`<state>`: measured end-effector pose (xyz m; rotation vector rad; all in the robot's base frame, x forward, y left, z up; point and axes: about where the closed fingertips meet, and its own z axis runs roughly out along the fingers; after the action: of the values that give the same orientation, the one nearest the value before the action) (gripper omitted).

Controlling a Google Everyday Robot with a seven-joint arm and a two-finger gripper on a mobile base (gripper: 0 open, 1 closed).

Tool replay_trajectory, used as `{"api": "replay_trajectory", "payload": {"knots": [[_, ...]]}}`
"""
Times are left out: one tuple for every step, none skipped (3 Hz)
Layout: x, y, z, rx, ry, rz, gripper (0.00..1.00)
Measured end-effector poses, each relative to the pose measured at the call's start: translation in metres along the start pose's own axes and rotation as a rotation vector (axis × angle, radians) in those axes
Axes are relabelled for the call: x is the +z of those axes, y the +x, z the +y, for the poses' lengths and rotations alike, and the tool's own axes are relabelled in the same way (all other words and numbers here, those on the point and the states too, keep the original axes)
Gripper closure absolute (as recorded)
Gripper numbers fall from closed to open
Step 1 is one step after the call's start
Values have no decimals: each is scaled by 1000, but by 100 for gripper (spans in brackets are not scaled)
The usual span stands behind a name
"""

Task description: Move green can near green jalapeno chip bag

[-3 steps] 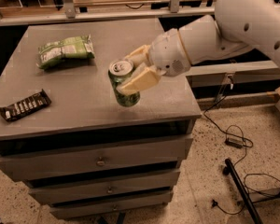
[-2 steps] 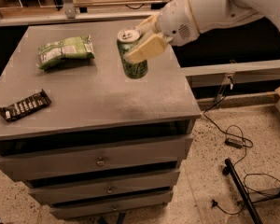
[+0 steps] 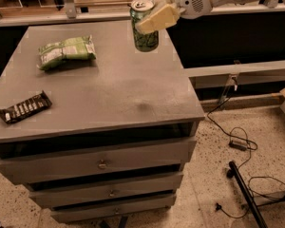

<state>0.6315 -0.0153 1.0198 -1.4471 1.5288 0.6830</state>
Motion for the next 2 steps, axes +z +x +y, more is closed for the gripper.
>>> {"api": "replay_trajectory", "payload": {"knots": [[0,0,0,0,0,0,100],[27,-8,-5,53,17,-100,100]]}}
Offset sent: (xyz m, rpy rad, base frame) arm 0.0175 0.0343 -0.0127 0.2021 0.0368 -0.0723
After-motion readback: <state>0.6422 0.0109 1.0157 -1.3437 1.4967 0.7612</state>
